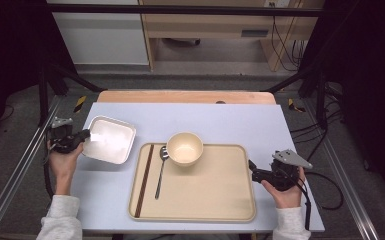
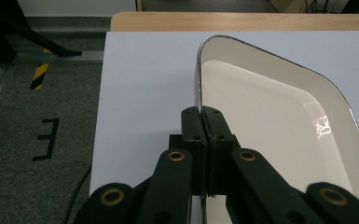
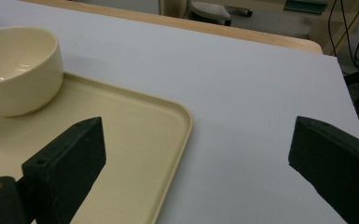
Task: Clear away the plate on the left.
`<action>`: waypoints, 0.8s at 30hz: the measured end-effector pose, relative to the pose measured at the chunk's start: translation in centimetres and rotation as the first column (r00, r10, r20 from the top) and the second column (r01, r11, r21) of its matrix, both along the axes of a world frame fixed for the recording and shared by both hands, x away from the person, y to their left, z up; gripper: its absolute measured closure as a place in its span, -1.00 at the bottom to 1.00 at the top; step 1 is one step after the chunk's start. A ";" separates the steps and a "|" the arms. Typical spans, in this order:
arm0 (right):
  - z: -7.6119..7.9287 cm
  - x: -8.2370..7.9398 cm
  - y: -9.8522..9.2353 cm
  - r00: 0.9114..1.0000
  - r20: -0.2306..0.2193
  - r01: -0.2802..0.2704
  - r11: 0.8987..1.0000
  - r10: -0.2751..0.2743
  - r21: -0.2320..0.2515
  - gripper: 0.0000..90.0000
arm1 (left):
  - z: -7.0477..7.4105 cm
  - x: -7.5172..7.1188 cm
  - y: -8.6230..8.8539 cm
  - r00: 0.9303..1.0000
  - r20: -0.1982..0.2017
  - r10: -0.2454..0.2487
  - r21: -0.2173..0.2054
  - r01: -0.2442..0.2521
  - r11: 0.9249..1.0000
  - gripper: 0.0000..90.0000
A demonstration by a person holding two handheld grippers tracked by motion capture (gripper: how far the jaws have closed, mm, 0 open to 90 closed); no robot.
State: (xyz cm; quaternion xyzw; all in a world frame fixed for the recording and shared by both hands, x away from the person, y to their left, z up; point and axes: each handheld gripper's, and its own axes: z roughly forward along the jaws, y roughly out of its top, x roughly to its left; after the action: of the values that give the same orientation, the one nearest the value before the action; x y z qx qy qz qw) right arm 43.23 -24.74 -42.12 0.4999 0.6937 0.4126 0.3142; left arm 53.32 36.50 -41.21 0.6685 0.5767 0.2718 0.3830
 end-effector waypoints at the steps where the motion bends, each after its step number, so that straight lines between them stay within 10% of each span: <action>1: 0.0 0.0 0.0 1.000 0.000 0.000 1.000 0.000 0.000 -0.90 | 0.1 -0.1 0.0 1.000 0.007 -0.003 0.001 0.003 1.000 0.98; 24: 0.0 -0.1 0.2 1.000 -0.002 -0.005 1.000 0.005 -0.006 -0.91 | 4.4 -3.6 -1.8 0.984 0.168 -0.067 -0.027 0.073 0.997 0.98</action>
State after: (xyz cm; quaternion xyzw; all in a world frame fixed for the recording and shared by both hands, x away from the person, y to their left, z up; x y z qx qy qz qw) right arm 43.16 -24.55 -42.14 0.4977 0.6964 0.4109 0.3139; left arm 49.75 34.68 -36.82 0.6567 0.5233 0.3036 0.4502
